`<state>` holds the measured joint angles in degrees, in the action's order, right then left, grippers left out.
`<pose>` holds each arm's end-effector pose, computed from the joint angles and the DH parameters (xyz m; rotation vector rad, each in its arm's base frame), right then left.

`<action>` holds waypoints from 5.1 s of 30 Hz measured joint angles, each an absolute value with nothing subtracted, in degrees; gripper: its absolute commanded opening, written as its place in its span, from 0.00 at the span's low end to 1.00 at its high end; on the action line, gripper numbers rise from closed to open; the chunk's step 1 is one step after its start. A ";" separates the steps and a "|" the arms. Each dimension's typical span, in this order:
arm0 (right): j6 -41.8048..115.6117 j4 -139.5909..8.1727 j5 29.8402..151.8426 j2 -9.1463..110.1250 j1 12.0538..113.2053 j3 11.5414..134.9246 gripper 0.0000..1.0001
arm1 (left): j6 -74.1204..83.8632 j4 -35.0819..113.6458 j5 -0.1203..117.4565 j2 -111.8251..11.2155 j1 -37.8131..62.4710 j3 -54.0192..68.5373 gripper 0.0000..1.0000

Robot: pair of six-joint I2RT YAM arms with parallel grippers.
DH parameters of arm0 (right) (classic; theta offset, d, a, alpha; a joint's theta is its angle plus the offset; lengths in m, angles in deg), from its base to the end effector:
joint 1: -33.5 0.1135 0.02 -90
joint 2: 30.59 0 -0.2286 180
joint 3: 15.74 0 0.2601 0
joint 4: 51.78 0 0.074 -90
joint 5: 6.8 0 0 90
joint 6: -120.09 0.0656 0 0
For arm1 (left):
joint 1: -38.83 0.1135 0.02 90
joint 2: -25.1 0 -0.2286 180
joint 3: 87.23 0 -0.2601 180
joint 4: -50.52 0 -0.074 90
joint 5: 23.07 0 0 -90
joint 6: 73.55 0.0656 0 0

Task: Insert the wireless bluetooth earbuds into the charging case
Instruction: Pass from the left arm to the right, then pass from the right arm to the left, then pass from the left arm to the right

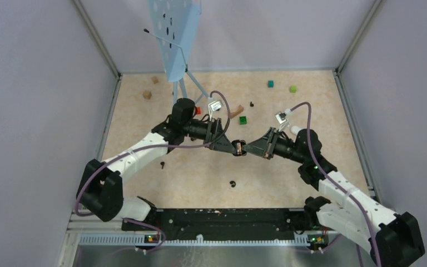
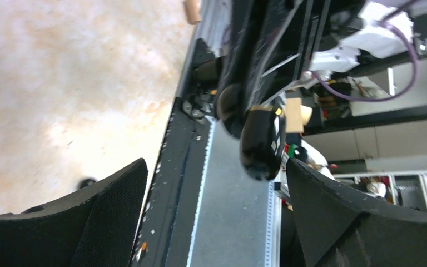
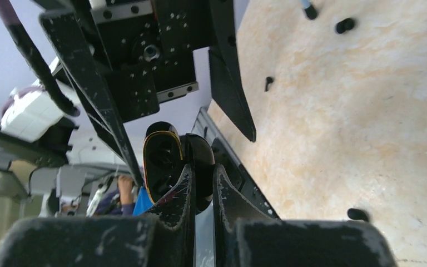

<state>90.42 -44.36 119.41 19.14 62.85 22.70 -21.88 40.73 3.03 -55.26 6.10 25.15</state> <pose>0.2024 0.1582 0.2284 -0.0505 1.9267 1.6420 0.2461 -0.2282 0.2421 0.7537 2.0922 -1.8386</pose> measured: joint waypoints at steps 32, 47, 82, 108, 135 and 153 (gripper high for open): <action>82.10 -97.74 77.03 24.94 74.76 43.03 0.00 | -30.44 31.72 50.81 -55.10 -7.91 26.50 0.91; 81.38 -97.30 77.05 24.94 74.76 43.05 0.00 | -33.44 37.21 48.34 -59.85 -9.03 26.15 0.66; 81.03 -82.54 93.96 8.94 64.83 38.11 0.59 | -33.33 41.28 30.55 -61.79 -2.23 22.31 0.00; 95.85 -47.88 104.02 5.31 64.33 20.82 0.55 | -46.51 64.18 10.55 -60.50 2.95 26.79 0.00; 102.05 -39.42 105.88 10.60 64.35 18.92 0.15 | -48.23 67.16 9.78 -60.11 3.17 28.99 0.00; 101.64 -39.62 107.30 11.76 64.33 19.03 0.37 | -47.71 66.26 9.30 -60.11 3.19 28.99 0.00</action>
